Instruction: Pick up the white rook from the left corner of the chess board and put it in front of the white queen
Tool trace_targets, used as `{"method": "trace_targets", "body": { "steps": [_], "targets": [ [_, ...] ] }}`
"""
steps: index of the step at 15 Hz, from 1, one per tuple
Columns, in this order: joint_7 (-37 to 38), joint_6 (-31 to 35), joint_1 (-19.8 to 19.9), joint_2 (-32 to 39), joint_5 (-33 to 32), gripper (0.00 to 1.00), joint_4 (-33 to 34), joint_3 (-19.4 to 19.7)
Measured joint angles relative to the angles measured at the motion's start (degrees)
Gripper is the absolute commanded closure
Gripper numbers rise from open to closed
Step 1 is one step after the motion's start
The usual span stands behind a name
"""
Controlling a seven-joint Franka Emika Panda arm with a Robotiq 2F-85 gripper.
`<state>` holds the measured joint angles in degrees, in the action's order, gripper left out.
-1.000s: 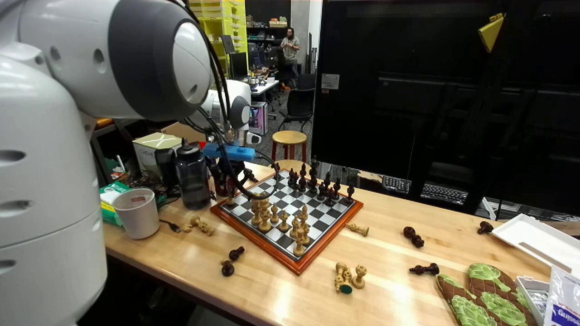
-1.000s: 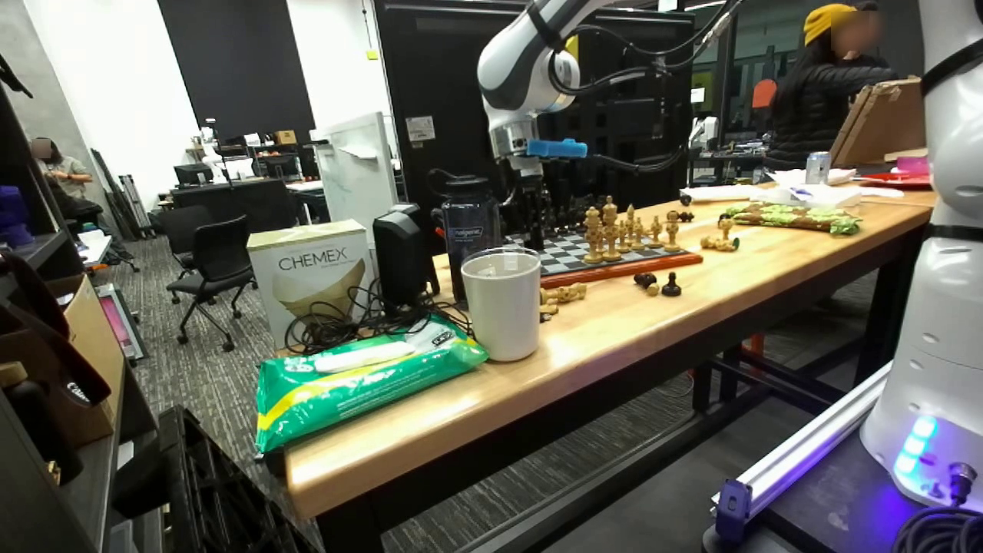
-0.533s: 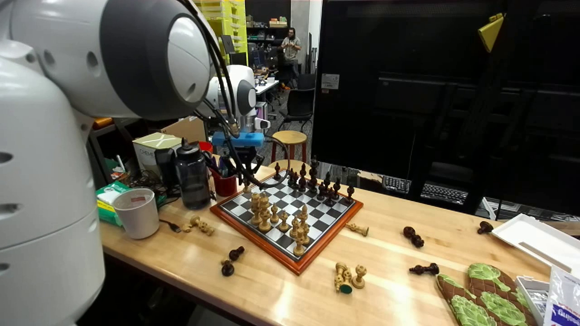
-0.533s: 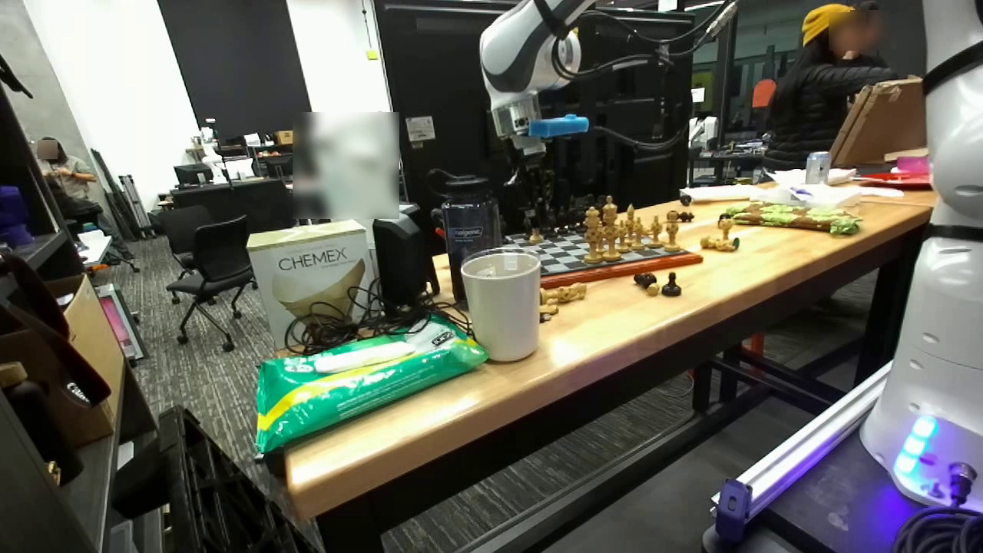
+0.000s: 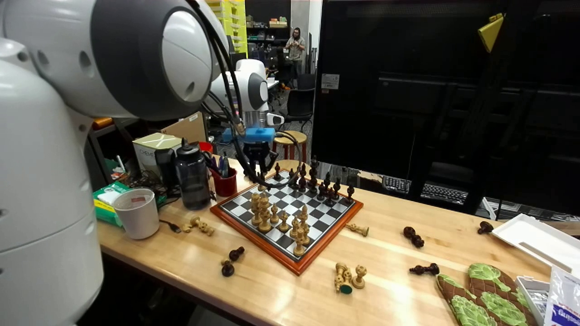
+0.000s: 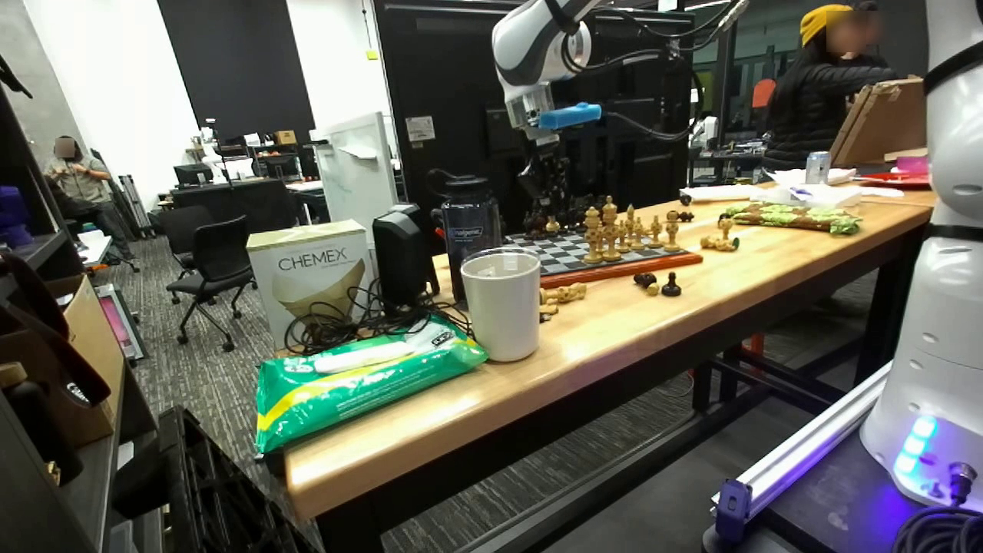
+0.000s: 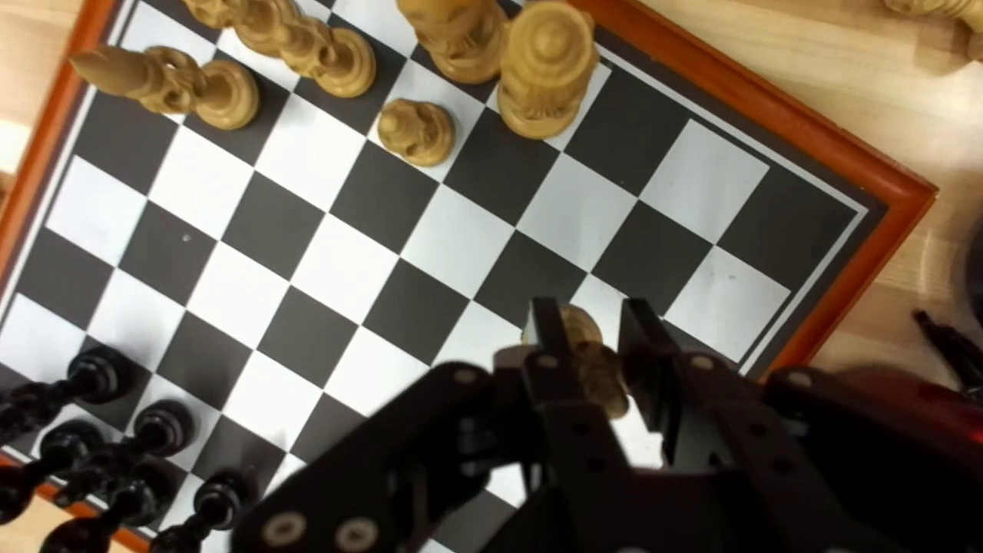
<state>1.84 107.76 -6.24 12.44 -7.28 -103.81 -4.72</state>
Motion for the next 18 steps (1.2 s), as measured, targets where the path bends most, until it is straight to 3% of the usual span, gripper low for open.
{"method": "trace_targets", "body": {
  "steps": [8, 18],
  "targets": [
    [2.4, -2.4, 1.4, -0.5, 0.2, 0.94, -0.6, 1.9],
    [3.6, -3.4, 3.0, -0.8, 6.1, 0.94, -3.8, 2.1]
  ]
}}
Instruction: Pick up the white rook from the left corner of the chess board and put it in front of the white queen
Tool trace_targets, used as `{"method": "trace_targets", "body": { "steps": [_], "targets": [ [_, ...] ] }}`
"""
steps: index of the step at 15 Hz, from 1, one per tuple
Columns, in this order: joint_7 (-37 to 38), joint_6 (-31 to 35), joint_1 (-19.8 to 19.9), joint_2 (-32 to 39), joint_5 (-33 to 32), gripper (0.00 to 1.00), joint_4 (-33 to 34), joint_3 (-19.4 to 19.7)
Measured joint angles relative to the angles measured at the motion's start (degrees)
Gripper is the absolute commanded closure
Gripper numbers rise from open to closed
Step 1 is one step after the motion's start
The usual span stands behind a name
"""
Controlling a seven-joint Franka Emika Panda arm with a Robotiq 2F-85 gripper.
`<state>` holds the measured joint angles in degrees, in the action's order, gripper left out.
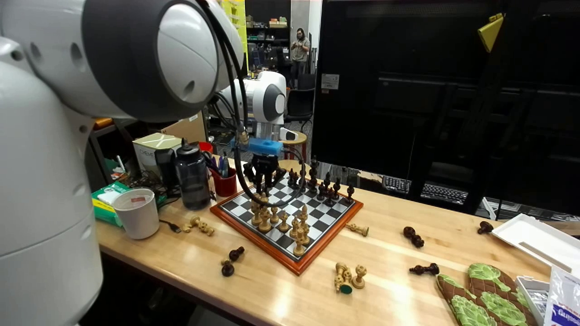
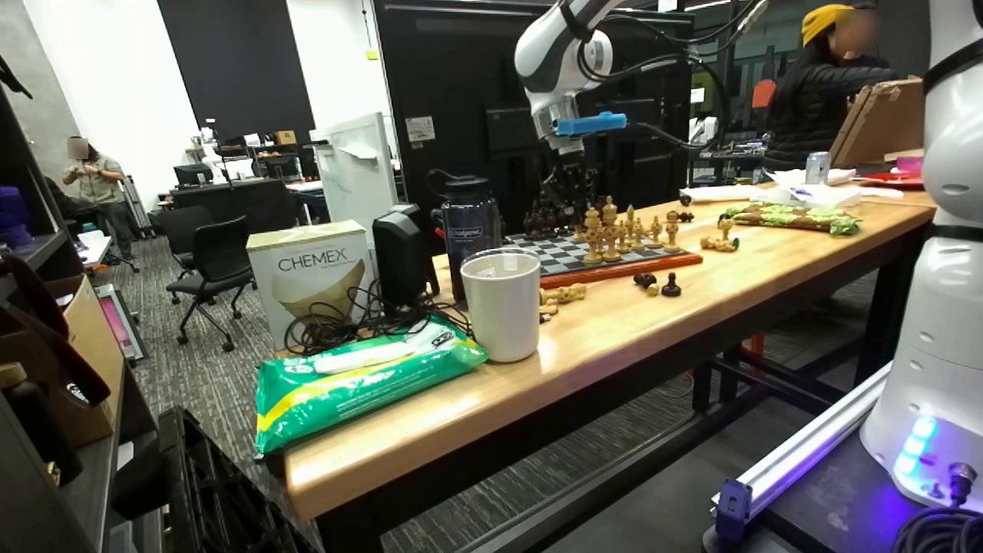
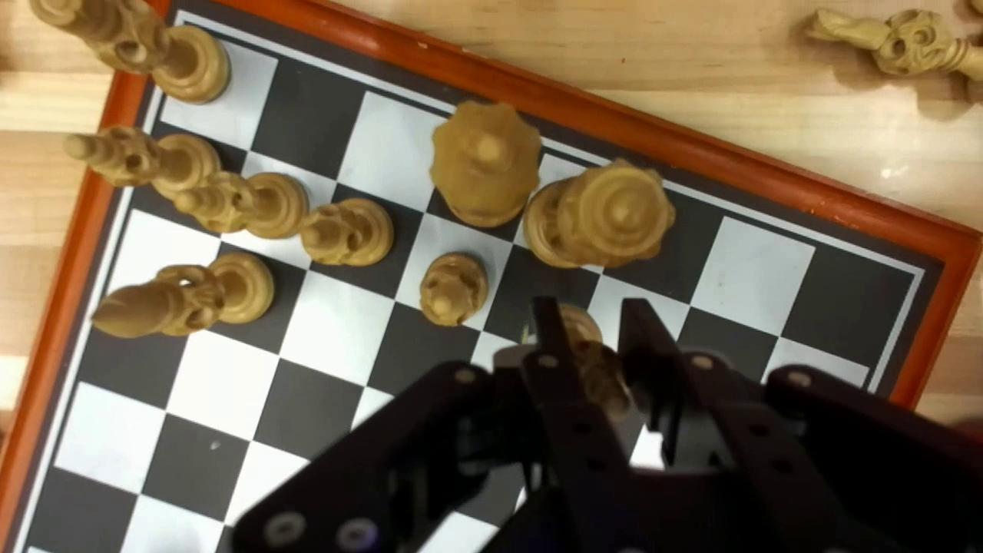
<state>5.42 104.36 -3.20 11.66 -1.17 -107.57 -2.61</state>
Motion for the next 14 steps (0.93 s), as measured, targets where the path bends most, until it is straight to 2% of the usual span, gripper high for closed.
{"method": "trace_targets", "body": {
  "steps": [14],
  "targets": [
    [0.0, 2.1, 0.5, -0.6, 2.1, 0.94, -3.6, 0.1]
  ]
}}
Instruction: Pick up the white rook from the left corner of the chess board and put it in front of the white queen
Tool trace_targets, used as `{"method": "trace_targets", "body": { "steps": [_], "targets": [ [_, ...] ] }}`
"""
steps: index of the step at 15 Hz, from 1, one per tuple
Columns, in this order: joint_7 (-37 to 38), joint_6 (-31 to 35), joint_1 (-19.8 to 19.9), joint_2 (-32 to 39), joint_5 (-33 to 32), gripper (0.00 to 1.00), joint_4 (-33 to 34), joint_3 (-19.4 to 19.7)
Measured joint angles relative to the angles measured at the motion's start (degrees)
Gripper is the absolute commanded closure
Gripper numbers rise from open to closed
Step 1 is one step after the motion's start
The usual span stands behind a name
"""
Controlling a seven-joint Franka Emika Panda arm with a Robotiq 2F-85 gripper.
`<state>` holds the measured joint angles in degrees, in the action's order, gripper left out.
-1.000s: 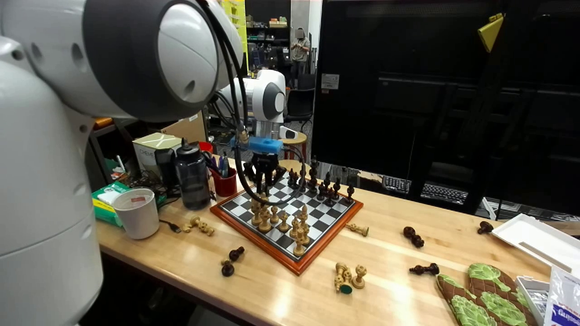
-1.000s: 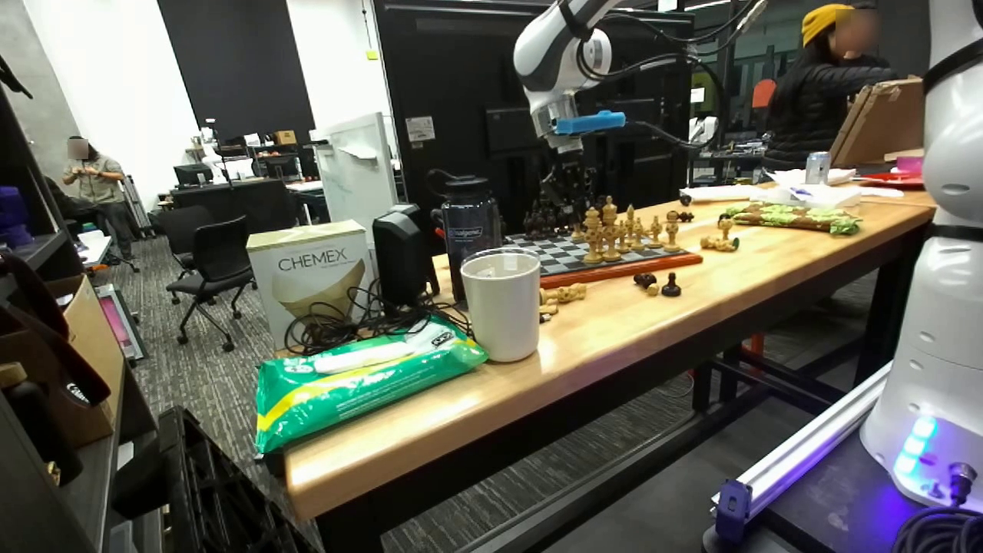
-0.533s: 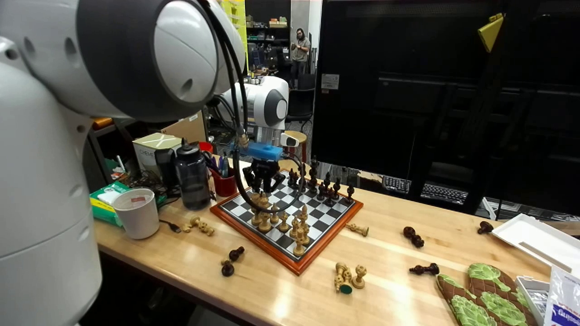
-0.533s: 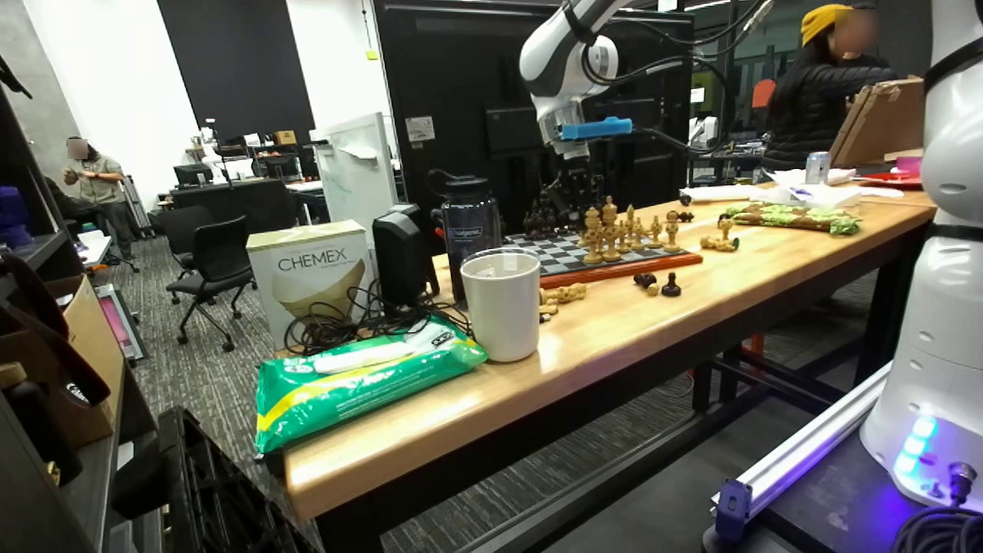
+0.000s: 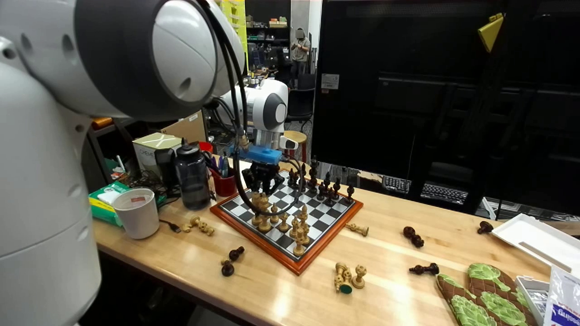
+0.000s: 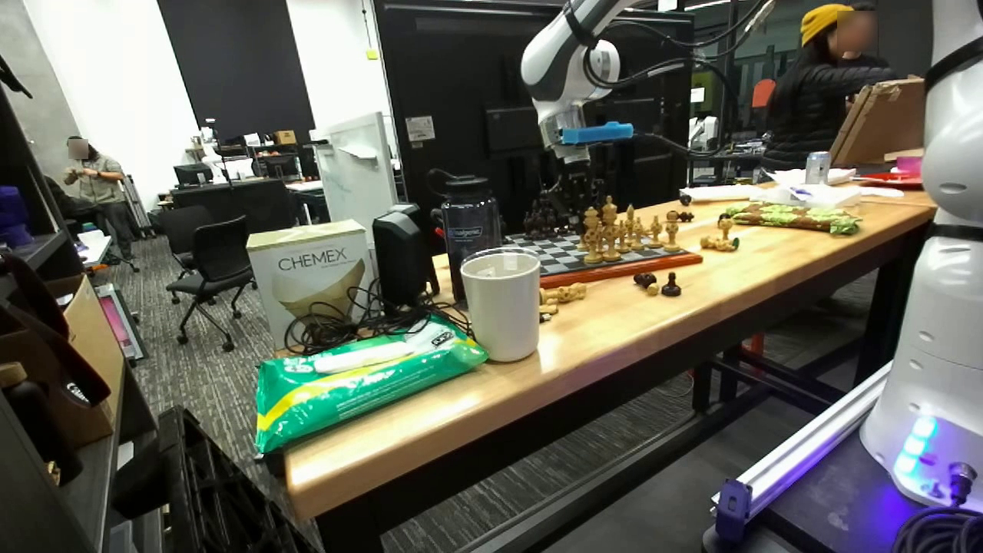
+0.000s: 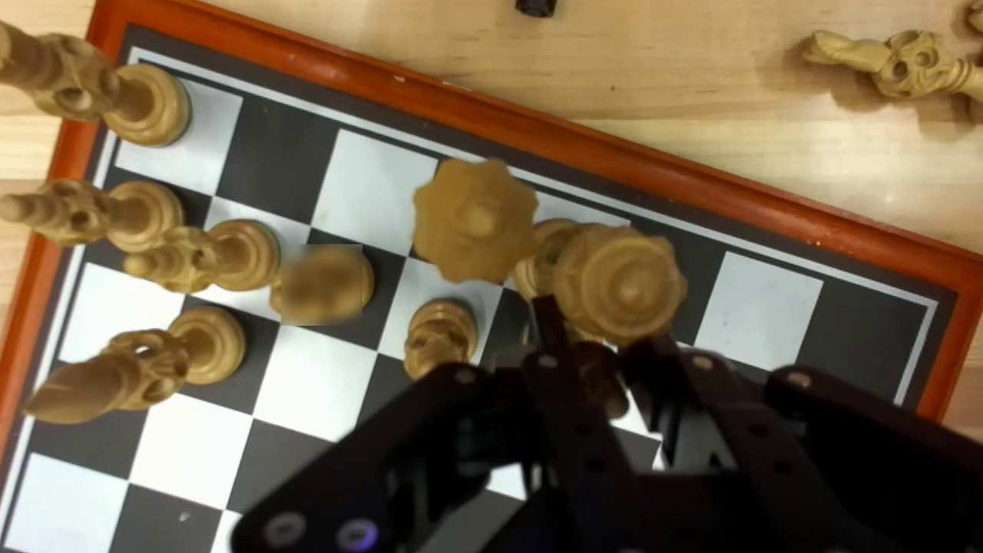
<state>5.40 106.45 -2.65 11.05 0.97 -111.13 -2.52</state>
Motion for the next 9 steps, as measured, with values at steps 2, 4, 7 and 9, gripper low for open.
{"method": "trace_targets", "body": {
  "steps": [2, 4, 7, 9],
  "targets": [
    [-0.1, 0.3, 0.0, 0.0, 0.0, 0.94, 0.0, 0.0],
    [-0.2, 0.4, 0.0, 0.0, 0.0, 0.94, 0.0, 0.0],
    [-0.2, 0.5, 0.0, 0.0, 0.0, 0.94, 0.0, 0.0],
    [-0.2, 0.5, 0.0, 0.0, 0.0, 0.94, 0.0, 0.0]
  ]
}}
